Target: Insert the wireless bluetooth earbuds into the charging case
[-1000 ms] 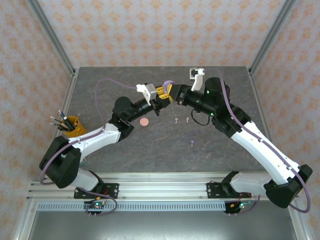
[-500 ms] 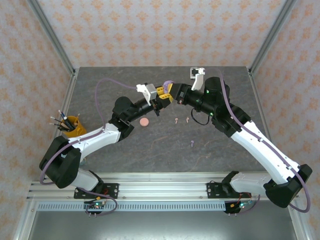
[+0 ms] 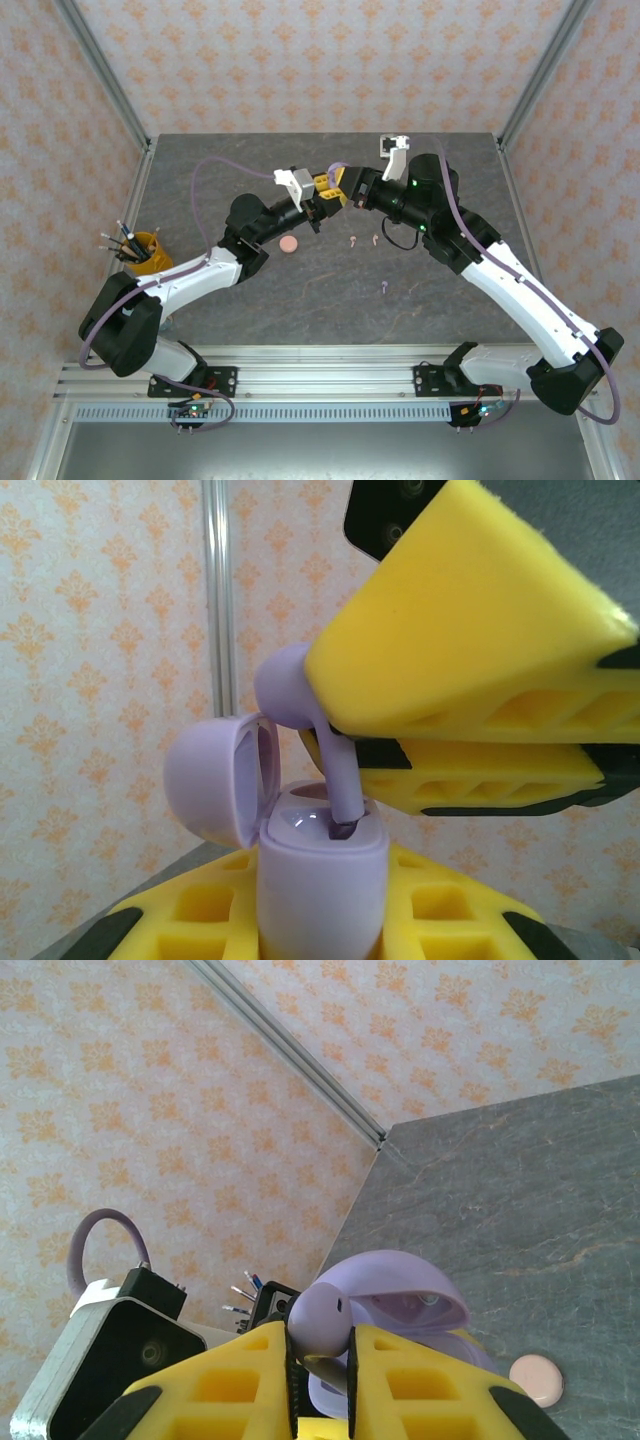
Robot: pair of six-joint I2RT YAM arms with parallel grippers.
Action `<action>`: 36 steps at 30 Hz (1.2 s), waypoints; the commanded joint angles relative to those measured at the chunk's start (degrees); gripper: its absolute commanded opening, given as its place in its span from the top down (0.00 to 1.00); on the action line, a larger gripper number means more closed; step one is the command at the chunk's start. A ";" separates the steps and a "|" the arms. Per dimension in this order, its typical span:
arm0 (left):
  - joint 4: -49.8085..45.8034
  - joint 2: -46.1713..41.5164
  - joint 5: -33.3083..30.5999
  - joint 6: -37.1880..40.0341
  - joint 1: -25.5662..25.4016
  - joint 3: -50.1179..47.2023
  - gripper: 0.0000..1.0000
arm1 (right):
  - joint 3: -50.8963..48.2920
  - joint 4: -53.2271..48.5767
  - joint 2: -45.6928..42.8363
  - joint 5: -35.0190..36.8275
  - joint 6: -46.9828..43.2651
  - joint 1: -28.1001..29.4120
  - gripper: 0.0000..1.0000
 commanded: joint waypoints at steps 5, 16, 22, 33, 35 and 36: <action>1.65 -1.86 -0.98 0.47 -0.44 0.50 1.00 | -0.03 -1.23 -0.30 2.05 -1.96 -0.27 0.81; 1.14 -2.38 -2.18 1.09 -0.48 0.48 1.00 | -1.47 -2.90 -1.63 2.43 -2.54 -0.27 0.80; 0.87 -2.40 -2.26 1.18 -0.45 0.43 1.00 | -0.99 -3.57 -1.55 3.08 -2.56 -0.27 0.73; 1.05 -2.47 -2.57 1.09 -0.48 -0.06 1.00 | 1.06 -4.77 -1.47 4.45 -2.39 -0.27 0.62; 1.04 -2.47 -2.59 1.12 -0.45 -0.22 1.00 | 1.45 -4.85 -1.70 4.29 -2.16 -0.29 0.54; 1.01 -2.34 -2.60 1.12 -0.43 -0.34 1.00 | 1.69 -4.80 -1.87 4.12 -1.89 -0.27 0.49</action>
